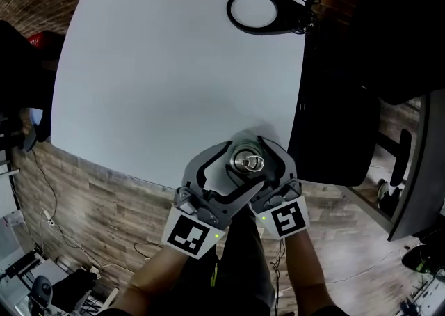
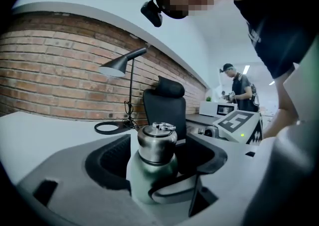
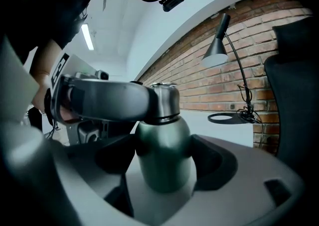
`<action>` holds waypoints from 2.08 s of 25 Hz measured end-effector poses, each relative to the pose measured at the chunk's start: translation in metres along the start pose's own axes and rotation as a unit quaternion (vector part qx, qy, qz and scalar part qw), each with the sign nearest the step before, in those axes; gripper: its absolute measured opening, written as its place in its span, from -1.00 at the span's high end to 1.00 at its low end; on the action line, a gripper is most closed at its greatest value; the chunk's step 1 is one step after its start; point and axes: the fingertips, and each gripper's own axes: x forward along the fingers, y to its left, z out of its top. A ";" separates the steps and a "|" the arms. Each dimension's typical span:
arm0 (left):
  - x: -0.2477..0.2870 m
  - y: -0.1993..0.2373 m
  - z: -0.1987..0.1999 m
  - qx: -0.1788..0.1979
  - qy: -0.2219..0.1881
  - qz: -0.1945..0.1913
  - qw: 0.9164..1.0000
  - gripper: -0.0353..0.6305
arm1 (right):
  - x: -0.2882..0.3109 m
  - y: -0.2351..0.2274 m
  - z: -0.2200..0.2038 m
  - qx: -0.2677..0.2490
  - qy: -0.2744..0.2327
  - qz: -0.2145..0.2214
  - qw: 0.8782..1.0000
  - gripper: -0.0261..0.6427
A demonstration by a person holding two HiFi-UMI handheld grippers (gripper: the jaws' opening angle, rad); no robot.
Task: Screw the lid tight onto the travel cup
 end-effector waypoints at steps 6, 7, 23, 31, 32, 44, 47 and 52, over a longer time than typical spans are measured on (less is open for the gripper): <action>0.008 0.004 0.005 0.024 -0.006 0.047 0.999 0.07 | 0.001 0.000 0.002 -0.007 -0.003 0.000 1.000 -0.14; 0.008 0.004 0.005 0.028 -0.006 0.046 0.999 0.12 | 0.002 0.001 0.002 -0.008 -0.002 0.001 1.000 -0.14; 0.012 -0.017 0.006 0.077 -0.021 -0.245 0.966 0.12 | -0.002 -0.002 0.003 0.009 -0.009 0.003 1.000 -0.14; 0.008 -0.022 0.004 0.084 -0.006 -0.342 0.936 0.11 | -0.003 -0.001 0.000 0.007 -0.001 0.004 1.000 -0.13; 0.008 -0.021 0.004 0.080 -0.007 -0.341 0.937 0.11 | -0.002 -0.002 0.001 0.008 -0.002 0.004 1.000 -0.14; 0.008 -0.014 0.002 0.060 -0.020 -0.310 0.949 0.09 | 0.003 -0.001 0.004 0.007 0.003 -0.011 1.000 -0.14; 0.009 -0.014 0.002 0.063 -0.022 -0.304 0.950 0.02 | 0.000 0.000 0.015 0.017 -0.013 -0.014 1.000 -0.14; 0.008 -0.015 0.004 0.065 -0.021 -0.299 0.952 -0.12 | -0.011 0.001 0.020 0.010 -0.004 -0.014 1.000 -0.14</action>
